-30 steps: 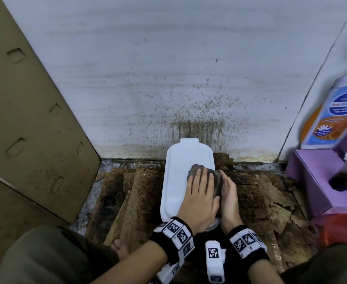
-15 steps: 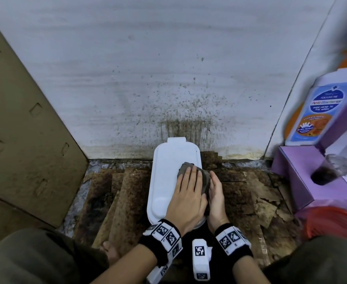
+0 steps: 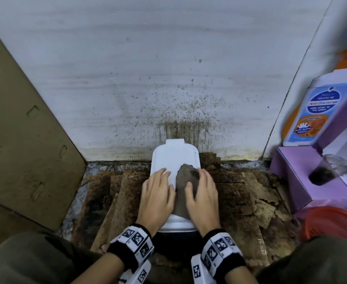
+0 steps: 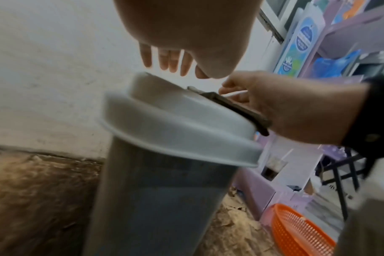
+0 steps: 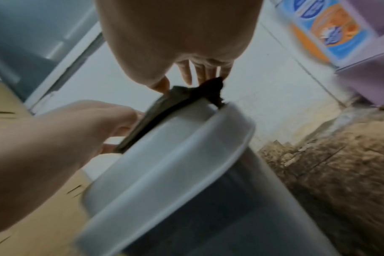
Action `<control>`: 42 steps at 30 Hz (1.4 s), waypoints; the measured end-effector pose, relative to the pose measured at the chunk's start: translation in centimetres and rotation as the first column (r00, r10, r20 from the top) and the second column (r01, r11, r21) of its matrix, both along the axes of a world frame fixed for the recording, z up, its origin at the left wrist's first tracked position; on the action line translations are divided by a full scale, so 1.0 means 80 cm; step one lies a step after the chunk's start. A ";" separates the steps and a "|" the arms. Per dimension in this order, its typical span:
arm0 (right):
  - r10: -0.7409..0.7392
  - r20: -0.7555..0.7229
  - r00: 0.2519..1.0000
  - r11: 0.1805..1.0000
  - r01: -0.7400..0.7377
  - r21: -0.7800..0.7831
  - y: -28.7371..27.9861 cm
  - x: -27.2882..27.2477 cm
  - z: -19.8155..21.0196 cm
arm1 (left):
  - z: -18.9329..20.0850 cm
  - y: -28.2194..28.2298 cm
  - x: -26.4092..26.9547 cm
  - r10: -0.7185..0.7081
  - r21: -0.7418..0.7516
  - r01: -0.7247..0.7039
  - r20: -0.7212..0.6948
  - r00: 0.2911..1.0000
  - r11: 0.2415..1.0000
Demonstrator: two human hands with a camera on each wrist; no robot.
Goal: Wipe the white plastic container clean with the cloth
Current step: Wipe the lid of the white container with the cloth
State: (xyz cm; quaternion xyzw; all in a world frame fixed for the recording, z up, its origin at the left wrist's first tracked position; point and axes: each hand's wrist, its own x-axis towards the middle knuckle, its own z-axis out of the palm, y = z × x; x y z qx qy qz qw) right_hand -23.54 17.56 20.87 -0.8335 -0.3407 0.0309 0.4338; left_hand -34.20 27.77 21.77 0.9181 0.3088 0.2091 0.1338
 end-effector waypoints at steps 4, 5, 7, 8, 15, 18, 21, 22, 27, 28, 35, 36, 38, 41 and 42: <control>0.042 0.053 0.998 0.978 -0.030 -0.207 0.002 -0.027 -0.009 | -0.012 0.008 -0.018 0.152 -0.096 -0.163 -0.108 0.982 0.982; 0.064 0.069 0.996 0.969 -0.045 -0.245 0.001 -0.028 -0.012 | -0.017 0.011 -0.021 0.159 -0.147 -0.176 -0.120 0.980 0.973; 0.106 0.072 0.992 0.951 -0.081 -0.298 0.000 -0.022 -0.015 | -0.025 0.016 -0.024 0.120 -0.273 -0.148 -0.115 0.986 0.951; 0.132 0.073 0.989 0.942 -0.102 -0.319 0.001 -0.019 -0.016 | -0.028 0.017 -0.025 0.098 -0.329 -0.123 -0.093 0.991 0.936; 0.316 -0.013 0.949 0.878 -0.298 -0.374 0.011 0.018 -0.001 | -0.039 0.019 -0.025 0.099 -0.433 -0.077 0.028 0.995 0.898; 0.378 -0.130 0.917 0.849 -0.399 -0.347 0.024 0.045 0.004 | -0.042 0.018 -0.025 0.102 -0.448 -0.072 0.044 0.994 0.891; 0.435 -0.227 0.871 0.803 -0.489 -0.341 0.040 0.074 0.009 | -0.042 0.019 -0.027 0.090 -0.430 -0.061 0.047 0.995 0.901; 0.454 -0.242 0.858 0.785 -0.513 -0.348 0.047 0.083 0.011 | -0.042 0.020 -0.027 0.091 -0.432 -0.063 0.046 0.995 0.900; 0.508 -0.335 0.794 0.694 -0.607 -0.386 0.076 0.128 0.028 | -0.038 0.020 -0.023 0.096 -0.480 -0.068 0.035 0.995 0.875; 0.512 -0.339 0.789 0.683 -0.613 -0.396 0.080 0.133 0.031 | -0.038 0.020 -0.023 0.095 -0.489 -0.067 0.031 0.995 0.870; 0.525 -0.285 0.802 0.697 -0.597 -0.396 0.070 0.129 0.028 | -0.040 0.017 -0.024 0.097 -0.471 -0.077 0.018 0.995 0.879; 0.526 -0.282 0.802 0.706 -0.597 -0.382 0.064 0.125 0.026 | -0.041 0.017 -0.025 0.098 -0.468 -0.077 0.021 0.995 0.881; 0.523 -0.289 0.802 0.723 -0.597 -0.347 0.049 0.113 0.022 | -0.043 0.017 -0.024 0.099 -0.459 -0.076 0.027 0.995 0.885; 0.530 -0.290 0.797 0.745 -0.601 -0.289 0.018 0.087 0.015 | -0.043 0.015 -0.024 0.093 -0.433 -0.078 0.011 0.996 0.898; 0.531 -0.288 0.797 0.753 -0.600 -0.271 0.008 0.077 0.013 | -0.041 0.015 -0.024 0.095 -0.430 -0.083 0.007 0.995 0.899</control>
